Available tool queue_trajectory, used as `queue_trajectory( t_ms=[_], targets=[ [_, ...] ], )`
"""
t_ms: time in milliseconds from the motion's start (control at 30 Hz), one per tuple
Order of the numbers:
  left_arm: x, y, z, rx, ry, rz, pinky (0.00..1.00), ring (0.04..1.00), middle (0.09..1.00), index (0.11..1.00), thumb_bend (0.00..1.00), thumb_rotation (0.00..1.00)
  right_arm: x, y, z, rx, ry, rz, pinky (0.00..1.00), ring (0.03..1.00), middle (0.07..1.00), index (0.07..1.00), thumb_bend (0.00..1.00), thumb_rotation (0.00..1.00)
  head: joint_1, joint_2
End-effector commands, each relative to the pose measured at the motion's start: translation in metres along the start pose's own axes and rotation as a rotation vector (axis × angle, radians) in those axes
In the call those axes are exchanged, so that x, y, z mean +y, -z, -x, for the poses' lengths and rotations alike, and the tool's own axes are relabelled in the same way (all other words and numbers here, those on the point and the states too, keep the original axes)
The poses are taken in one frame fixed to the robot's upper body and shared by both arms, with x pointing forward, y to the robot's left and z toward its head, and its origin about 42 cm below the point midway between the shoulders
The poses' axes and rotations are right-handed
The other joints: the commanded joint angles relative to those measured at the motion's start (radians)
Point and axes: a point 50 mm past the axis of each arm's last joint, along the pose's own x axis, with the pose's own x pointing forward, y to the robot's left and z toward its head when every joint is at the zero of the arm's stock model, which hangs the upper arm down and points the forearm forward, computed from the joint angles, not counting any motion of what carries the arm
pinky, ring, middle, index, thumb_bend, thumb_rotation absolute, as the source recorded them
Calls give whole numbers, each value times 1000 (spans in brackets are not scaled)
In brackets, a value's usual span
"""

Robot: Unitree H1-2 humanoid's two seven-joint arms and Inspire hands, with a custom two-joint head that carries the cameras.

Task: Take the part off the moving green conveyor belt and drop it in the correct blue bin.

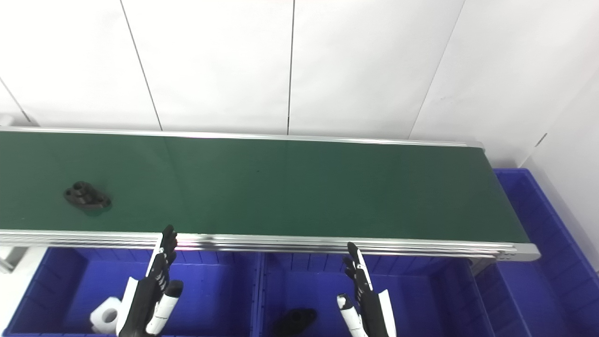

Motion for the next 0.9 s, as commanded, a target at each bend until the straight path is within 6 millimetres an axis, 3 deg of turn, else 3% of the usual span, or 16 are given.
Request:
queue_trajectory(
  t_ms=[0,867],
  targets=[
    [2,-10,-3,-47,1,-5,1000,1000,1000,1000,742,950,1,-11,-7,-43,-1,-8,931,948,984,983,812,979,-3,7],
    [2,-13,-3,-33,3,1,1000,1000,1000,1000,778,957,3,-15,-8,-31,-4,-17,945,945,981,982,822,975,-11,9]
  ],
)
